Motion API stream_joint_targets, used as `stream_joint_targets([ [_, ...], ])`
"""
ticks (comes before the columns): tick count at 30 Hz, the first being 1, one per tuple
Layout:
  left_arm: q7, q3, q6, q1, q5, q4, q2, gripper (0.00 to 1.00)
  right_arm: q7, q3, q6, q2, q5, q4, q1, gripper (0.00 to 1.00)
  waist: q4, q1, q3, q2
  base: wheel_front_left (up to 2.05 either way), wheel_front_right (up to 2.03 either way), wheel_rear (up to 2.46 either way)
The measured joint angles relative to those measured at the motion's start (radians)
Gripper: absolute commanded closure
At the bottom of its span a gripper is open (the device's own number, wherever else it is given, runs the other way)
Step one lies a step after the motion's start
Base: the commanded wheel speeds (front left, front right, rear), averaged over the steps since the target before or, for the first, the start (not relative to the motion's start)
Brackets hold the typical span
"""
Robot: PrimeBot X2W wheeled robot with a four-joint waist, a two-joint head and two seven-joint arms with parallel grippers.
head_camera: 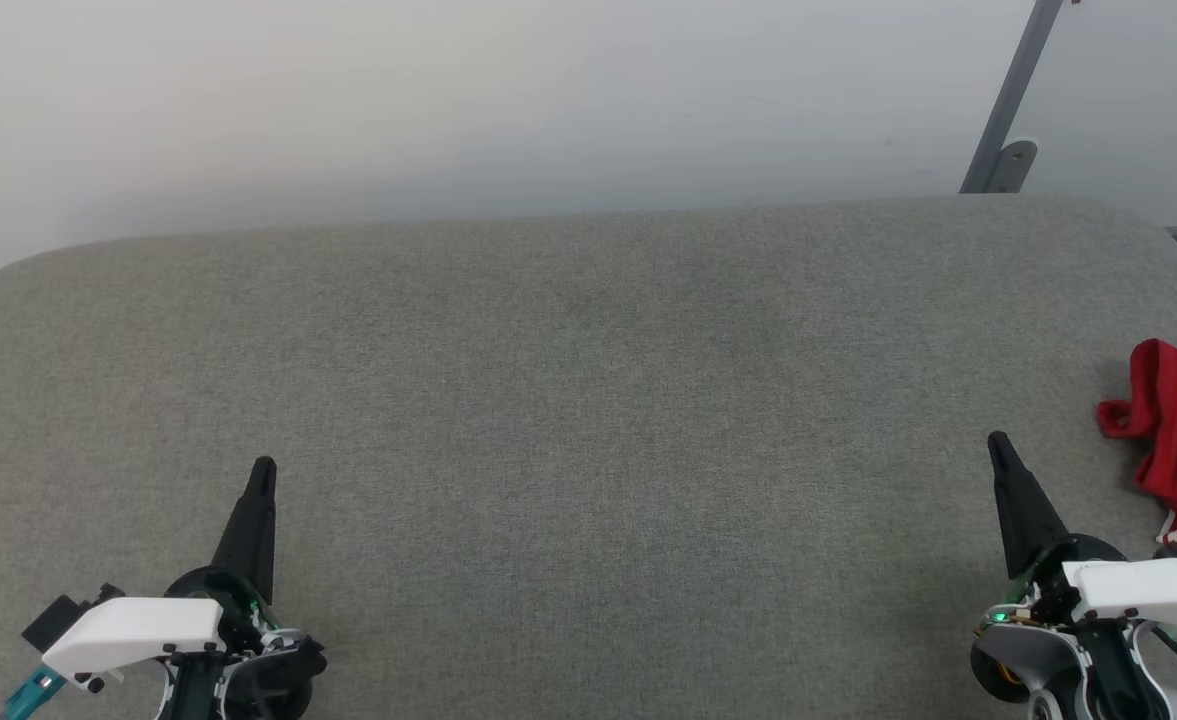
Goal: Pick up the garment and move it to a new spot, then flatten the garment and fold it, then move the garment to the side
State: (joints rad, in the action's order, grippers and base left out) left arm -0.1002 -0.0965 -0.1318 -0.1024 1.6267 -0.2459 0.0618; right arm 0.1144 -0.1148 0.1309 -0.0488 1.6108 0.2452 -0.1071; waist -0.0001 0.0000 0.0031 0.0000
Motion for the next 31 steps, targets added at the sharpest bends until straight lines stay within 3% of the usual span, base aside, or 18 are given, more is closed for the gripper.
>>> stream_joint_targets([
  [31,-0.006,-0.005,0.0,0.0,-0.002,0.0,-0.004,1.0,0.0,0.001,0.0,0.0,0.0,0.0,0.0,1.0,0.0,0.0,0.0,0.0,0.0,0.0,0.0],
])
